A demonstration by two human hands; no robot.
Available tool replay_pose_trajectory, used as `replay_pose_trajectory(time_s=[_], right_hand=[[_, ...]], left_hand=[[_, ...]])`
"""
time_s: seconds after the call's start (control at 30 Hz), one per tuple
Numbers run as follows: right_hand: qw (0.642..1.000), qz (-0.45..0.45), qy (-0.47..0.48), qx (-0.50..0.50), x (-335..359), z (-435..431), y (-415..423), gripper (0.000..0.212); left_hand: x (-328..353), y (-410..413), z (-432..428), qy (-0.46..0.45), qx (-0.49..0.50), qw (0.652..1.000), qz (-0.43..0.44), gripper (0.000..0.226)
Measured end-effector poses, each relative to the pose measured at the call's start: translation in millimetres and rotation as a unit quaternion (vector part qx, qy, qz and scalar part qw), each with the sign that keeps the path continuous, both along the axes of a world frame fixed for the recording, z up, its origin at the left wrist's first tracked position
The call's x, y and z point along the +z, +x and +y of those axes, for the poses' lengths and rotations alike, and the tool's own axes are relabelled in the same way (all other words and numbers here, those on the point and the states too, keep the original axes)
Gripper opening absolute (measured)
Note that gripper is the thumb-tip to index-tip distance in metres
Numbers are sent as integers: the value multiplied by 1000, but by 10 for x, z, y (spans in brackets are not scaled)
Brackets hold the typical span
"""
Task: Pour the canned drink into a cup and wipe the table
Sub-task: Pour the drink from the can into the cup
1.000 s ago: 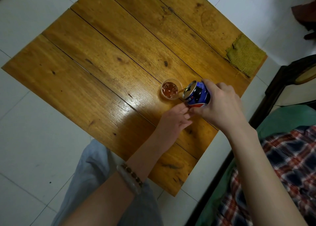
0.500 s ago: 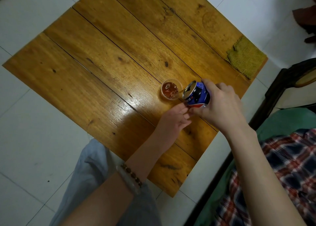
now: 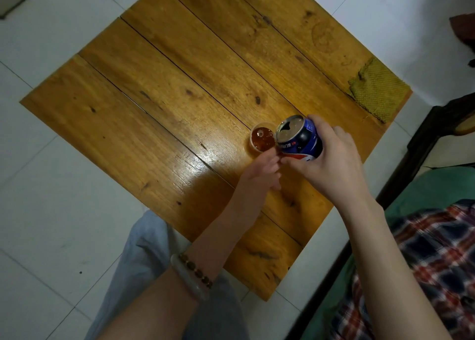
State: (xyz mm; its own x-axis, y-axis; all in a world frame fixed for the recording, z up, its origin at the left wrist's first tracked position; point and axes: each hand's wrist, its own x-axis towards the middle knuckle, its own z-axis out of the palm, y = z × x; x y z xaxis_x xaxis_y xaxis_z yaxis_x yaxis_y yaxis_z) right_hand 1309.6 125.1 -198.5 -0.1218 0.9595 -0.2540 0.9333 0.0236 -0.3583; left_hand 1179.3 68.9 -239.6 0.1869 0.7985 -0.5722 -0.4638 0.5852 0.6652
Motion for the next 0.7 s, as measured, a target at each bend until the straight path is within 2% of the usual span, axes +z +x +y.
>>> replay_pose_trajectory(time_s=[0.1, 0.3, 0.6, 0.7], right_hand=[[999, 40, 24, 2, 29, 7, -81, 88], [984, 167, 55, -12, 171, 21, -436, 80], [959, 266, 49, -80, 48, 147, -1178, 69], [948, 288, 47, -126, -125, 223, -1360, 78]], left_hand=[[69, -148, 16, 38, -6, 998, 46, 77], [248, -500, 67, 136, 29, 987, 75, 63], [314, -1189, 308, 180, 25, 970, 164, 67], [247, -1377, 443, 184, -3, 965, 188, 68]])
